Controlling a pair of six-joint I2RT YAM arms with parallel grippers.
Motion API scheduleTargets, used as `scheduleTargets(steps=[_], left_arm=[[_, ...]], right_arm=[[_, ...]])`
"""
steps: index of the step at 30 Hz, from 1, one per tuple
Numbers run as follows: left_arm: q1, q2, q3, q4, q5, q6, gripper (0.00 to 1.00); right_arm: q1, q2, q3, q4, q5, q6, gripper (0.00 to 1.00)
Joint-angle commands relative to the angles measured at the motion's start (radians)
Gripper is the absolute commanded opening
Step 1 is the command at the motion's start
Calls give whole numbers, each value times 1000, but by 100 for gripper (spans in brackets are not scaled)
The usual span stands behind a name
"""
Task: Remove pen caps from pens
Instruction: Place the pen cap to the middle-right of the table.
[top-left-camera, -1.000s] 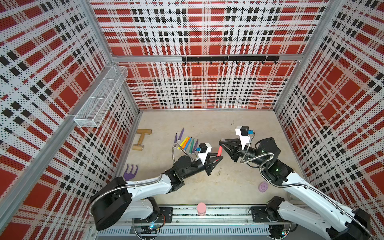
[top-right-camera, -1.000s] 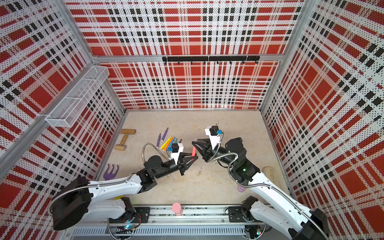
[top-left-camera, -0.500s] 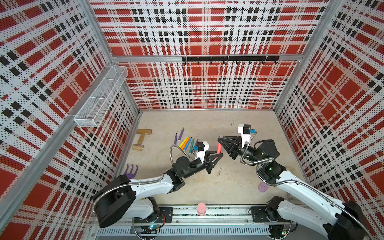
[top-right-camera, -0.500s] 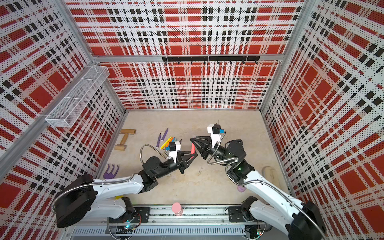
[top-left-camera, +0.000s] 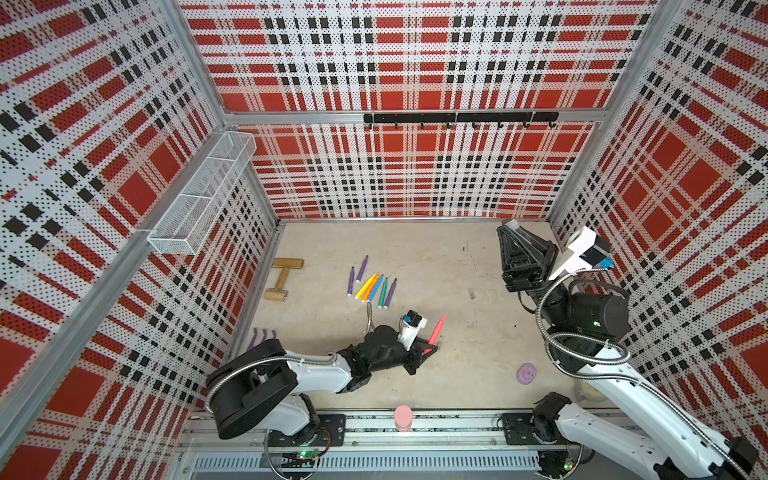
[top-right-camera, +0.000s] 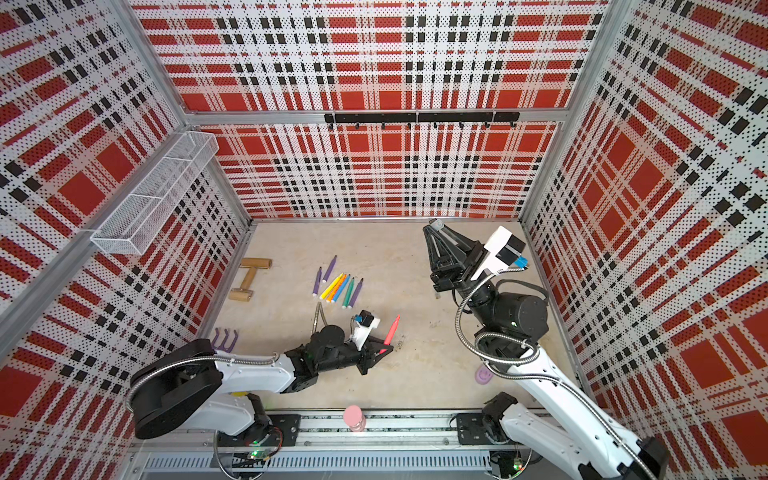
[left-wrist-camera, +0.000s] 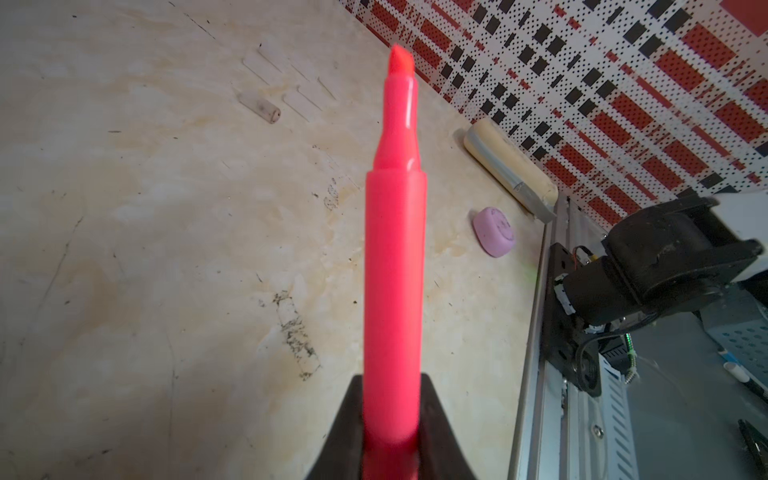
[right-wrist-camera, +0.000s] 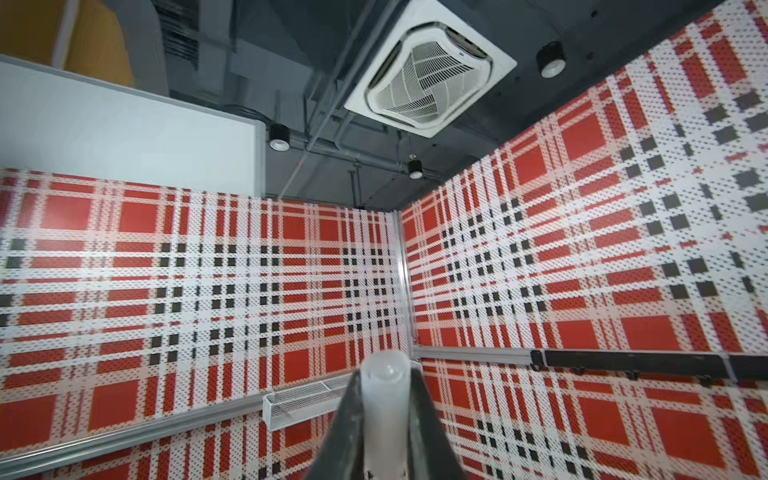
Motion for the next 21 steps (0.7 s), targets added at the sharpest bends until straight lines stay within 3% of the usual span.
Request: scheduleTargets(steps=[1, 5, 7, 8, 11, 16, 21], left_arm=[[28, -72, 12, 8, -2, -13, 0], [82, -197, 5, -70, -23, -7, 0], [107, -280, 15, -147, -43, 16, 0], [119, -321, 22, -187, -53, 28, 0], [159, -452, 44, -303, -84, 50, 0], [213, -630, 69, -468, -148, 90, 0], [229, -678, 29, -484, -151, 82, 0]], right_arm=[[0, 1, 114, -452, 294, -173, 0], [-11, 105, 242, -835, 730, -332, 0], [-65, 182, 263, -986, 827, -332, 0], [-114, 214, 265, -1051, 794, -295, 0], [-288, 320, 256, -1169, 459, -206, 0], [-437, 426, 112, -1057, 364, -158, 0], [-564, 489, 46, -991, 345, -133, 0]])
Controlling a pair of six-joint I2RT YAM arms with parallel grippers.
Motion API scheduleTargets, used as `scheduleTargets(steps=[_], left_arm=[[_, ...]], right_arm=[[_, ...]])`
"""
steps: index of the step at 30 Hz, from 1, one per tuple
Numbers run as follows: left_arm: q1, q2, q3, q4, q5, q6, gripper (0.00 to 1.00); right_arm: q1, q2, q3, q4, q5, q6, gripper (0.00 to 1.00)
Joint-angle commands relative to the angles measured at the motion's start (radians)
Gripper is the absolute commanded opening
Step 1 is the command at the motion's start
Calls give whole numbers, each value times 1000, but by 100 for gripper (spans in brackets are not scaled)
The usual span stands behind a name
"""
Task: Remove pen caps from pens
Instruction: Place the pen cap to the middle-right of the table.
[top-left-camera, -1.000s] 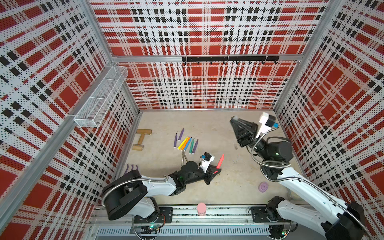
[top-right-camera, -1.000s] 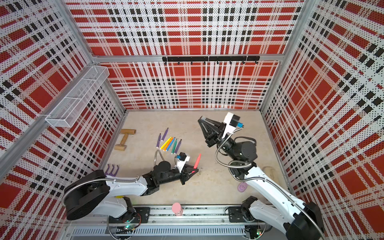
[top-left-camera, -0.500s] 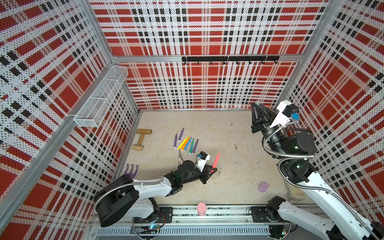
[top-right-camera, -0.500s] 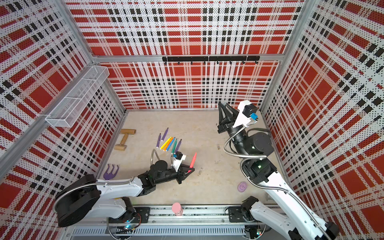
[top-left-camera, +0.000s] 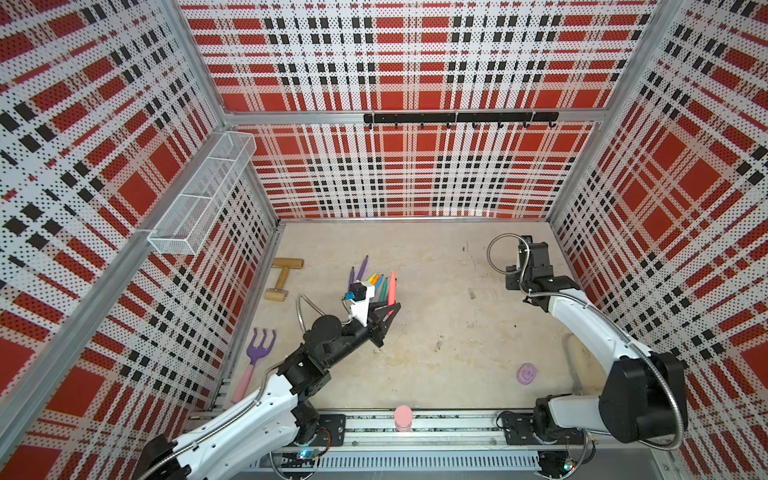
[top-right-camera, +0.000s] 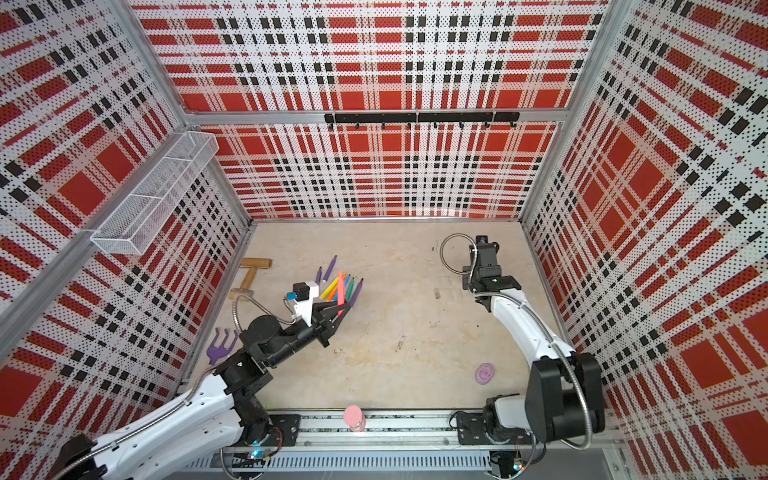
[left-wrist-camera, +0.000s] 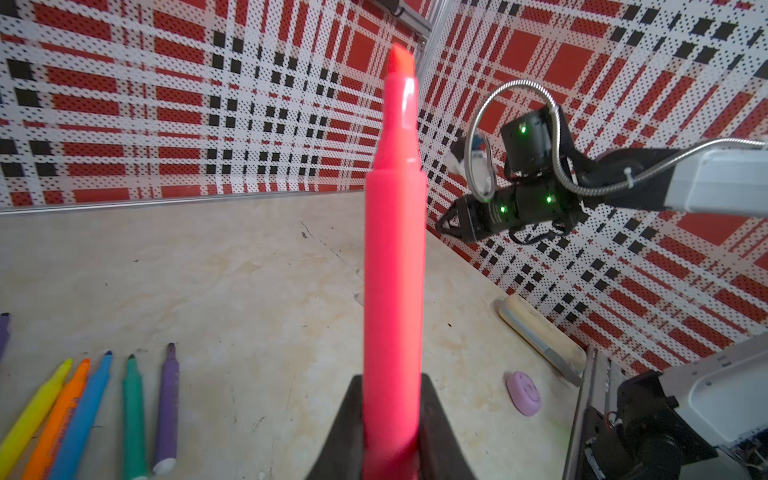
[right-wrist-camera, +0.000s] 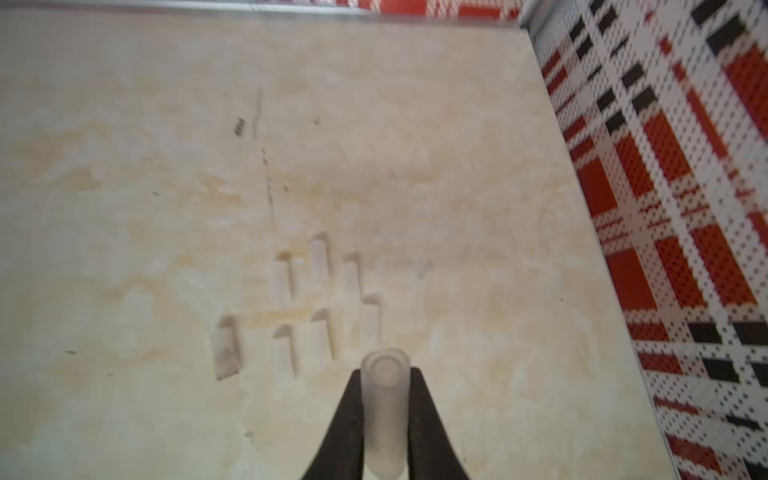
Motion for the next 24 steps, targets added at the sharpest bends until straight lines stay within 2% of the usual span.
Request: scheduleTargets(steps=[1, 4, 6, 8, 17, 24], left_arm=[[11, 4, -24, -64, -19, 14, 0], [17, 30, -29, -48, -9, 9, 0], [18, 43, -25, -39, -3, 8, 0], [19, 46, -19, -39, -2, 9, 0], [24, 23, -15, -73, -20, 9, 0], [30, 19, -1, -106, -38, 14, 0]], right_arm=[[-64, 25, 14, 77, -45, 32, 0], [-106, 97, 26, 76, -47, 27, 0], [-106, 132, 28, 111, -117, 28, 0], [-107, 165, 33, 133, -136, 33, 0], [-112, 350, 62, 156, -87, 45, 4], [-112, 414, 80, 160, -89, 39, 8]])
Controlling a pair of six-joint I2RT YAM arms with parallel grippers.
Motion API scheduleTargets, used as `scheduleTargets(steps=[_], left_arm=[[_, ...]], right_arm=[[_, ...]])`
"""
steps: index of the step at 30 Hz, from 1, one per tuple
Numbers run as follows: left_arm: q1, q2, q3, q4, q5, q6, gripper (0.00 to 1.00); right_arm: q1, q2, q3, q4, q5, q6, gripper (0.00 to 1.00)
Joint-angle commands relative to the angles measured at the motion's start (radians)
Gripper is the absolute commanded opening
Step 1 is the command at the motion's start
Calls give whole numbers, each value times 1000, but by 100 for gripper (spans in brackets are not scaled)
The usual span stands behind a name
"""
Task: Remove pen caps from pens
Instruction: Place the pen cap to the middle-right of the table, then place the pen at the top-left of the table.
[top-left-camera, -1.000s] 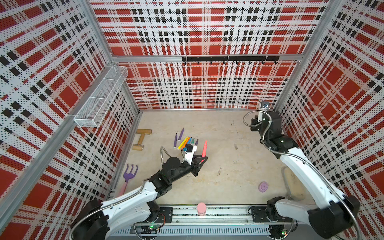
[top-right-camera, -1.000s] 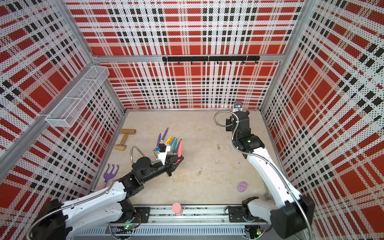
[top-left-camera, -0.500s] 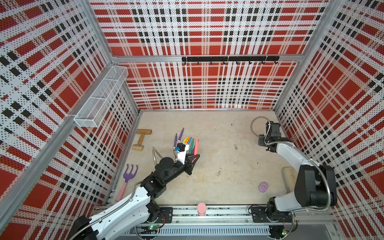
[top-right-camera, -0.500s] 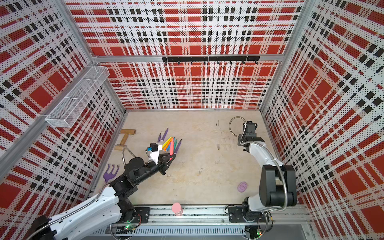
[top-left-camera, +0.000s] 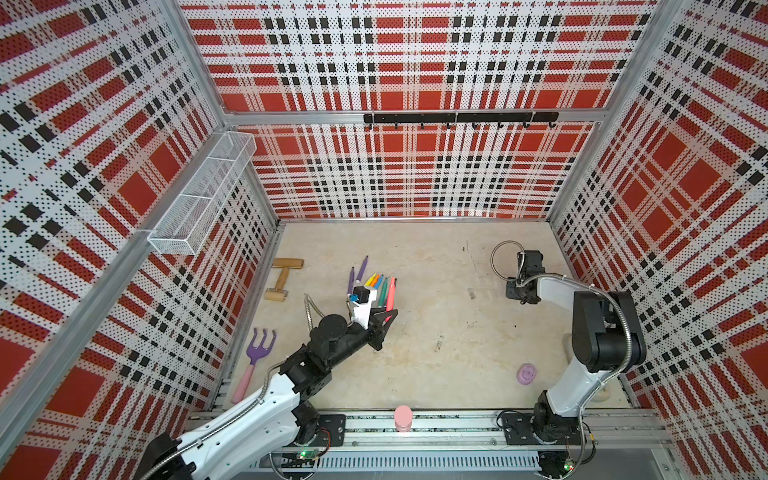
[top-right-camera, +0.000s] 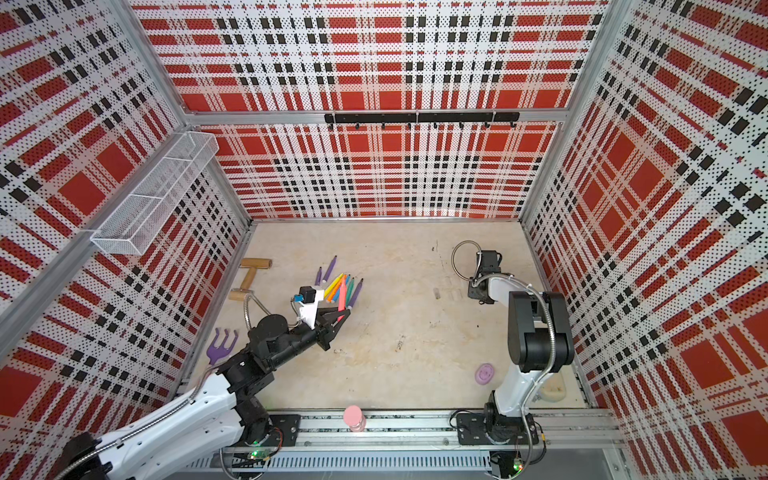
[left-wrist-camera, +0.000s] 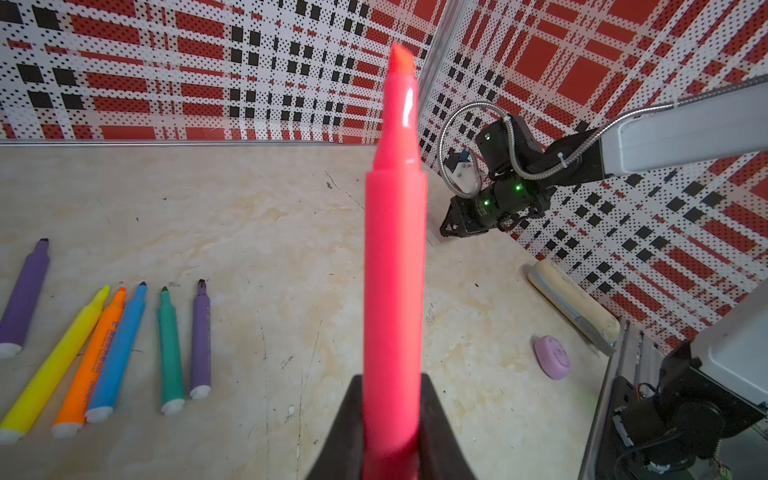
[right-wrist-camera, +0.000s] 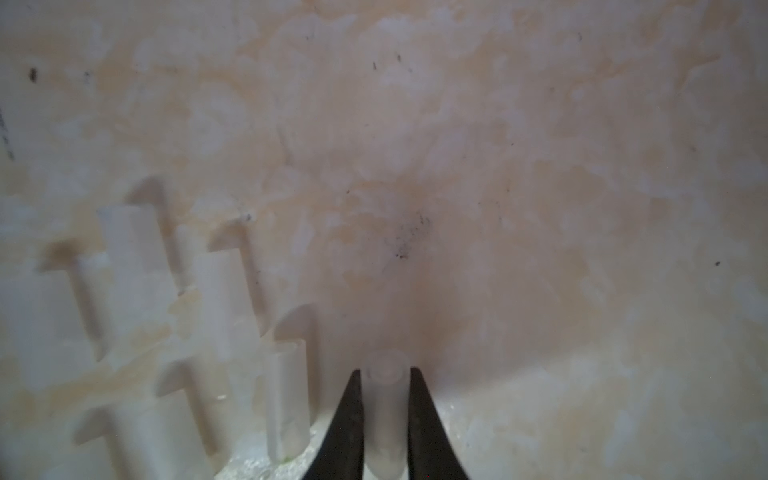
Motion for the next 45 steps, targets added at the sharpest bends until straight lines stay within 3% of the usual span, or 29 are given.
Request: scheduleTargets(steps=[1, 6, 12, 22, 28, 31, 37, 42, 45], left_arm=[[12, -17, 22, -29, -25, 13, 0], [43, -39, 50, -122, -80, 34, 0], [82, -32, 101, -260, -296, 51, 0], [324, 248, 296, -321, -321, 124, 0], [544, 422, 309, -270, -208, 132, 0], [604, 518, 313, -235, -151, 139, 0], [634, 703, 357, -142, -67, 124, 3], [650, 858, 504, -235, -38, 132, 7], [657, 906, 550, -268, -29, 133, 9]], right_arm=[[-2, 9, 42, 37, 8, 1, 10], [-2, 10, 39, 37, -4, 0, 24], [-2, -14, 25, 49, -20, -5, 33], [14, -210, -26, 87, -75, -35, 40], [64, -326, -28, 67, -62, -46, 46], [96, -389, -41, 76, -71, -46, 49], [140, -519, -89, 113, -136, -41, 53], [145, -643, -157, 170, -239, -17, 59], [146, -687, -174, 175, -238, -16, 64]])
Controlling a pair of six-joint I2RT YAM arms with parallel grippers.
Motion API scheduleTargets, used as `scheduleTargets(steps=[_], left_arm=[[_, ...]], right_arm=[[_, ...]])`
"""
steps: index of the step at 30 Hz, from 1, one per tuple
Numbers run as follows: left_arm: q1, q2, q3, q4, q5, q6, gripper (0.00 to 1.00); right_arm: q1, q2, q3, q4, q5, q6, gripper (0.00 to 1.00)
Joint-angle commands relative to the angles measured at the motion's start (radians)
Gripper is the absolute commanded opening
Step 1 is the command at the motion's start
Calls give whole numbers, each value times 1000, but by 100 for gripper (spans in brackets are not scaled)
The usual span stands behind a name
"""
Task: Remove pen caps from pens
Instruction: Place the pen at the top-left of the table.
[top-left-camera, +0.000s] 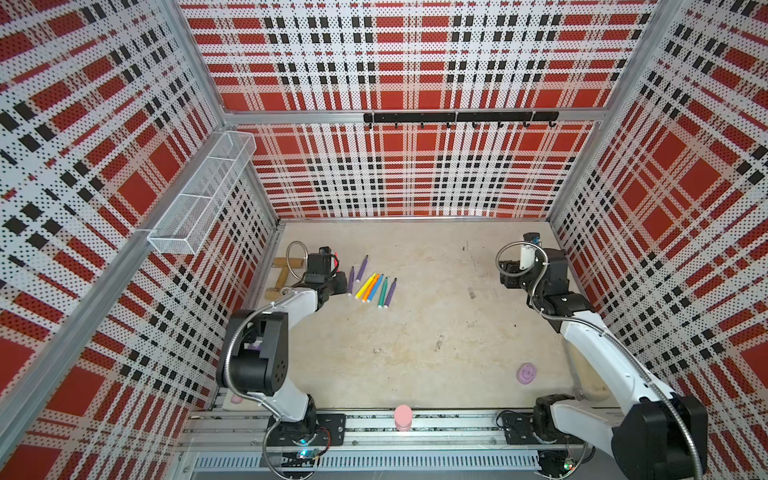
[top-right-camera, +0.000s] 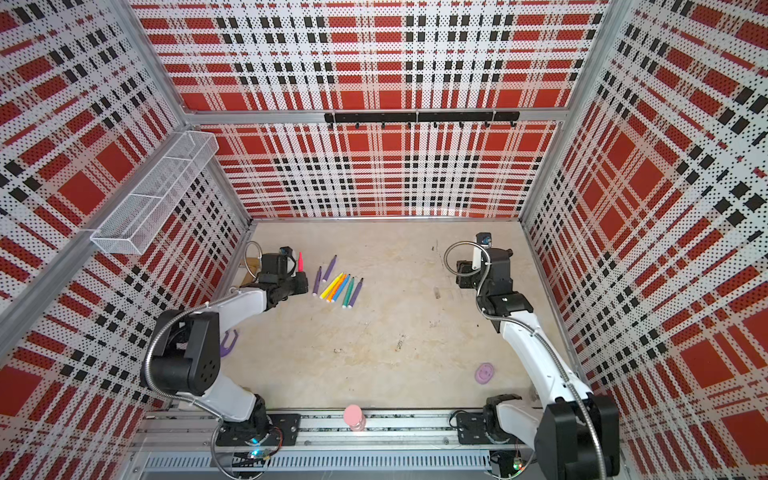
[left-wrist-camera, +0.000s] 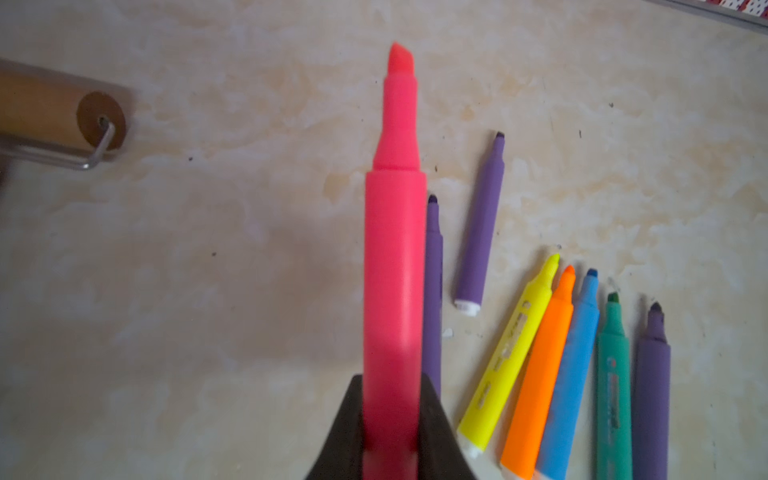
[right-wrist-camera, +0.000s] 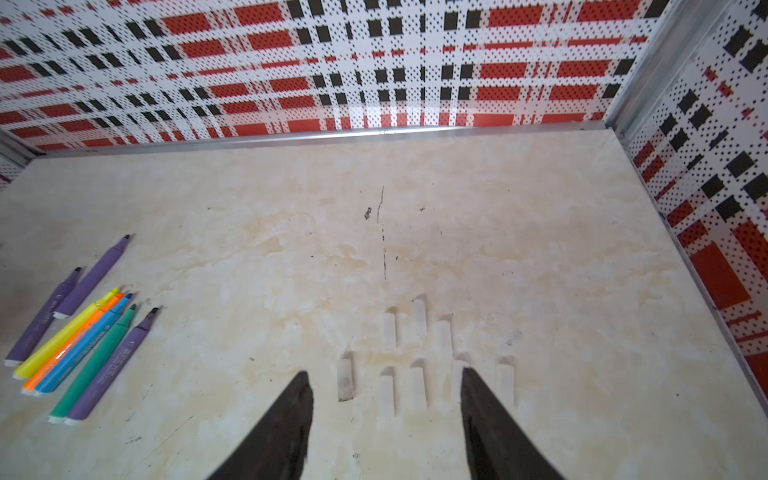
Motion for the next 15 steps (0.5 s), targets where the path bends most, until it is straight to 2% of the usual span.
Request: scheduleTargets(steps=[1, 8, 15], left_arm=[[14, 29, 47, -40, 28, 5, 9], [21, 98, 106, -118, 46, 27, 16], [26, 188, 195, -211, 49, 36, 18]], right_arm=[[4, -42, -13, 64, -33, 5, 65], [4, -50, -6, 63, -30, 3, 69], [4, -55, -9, 67, -27, 5, 70]])
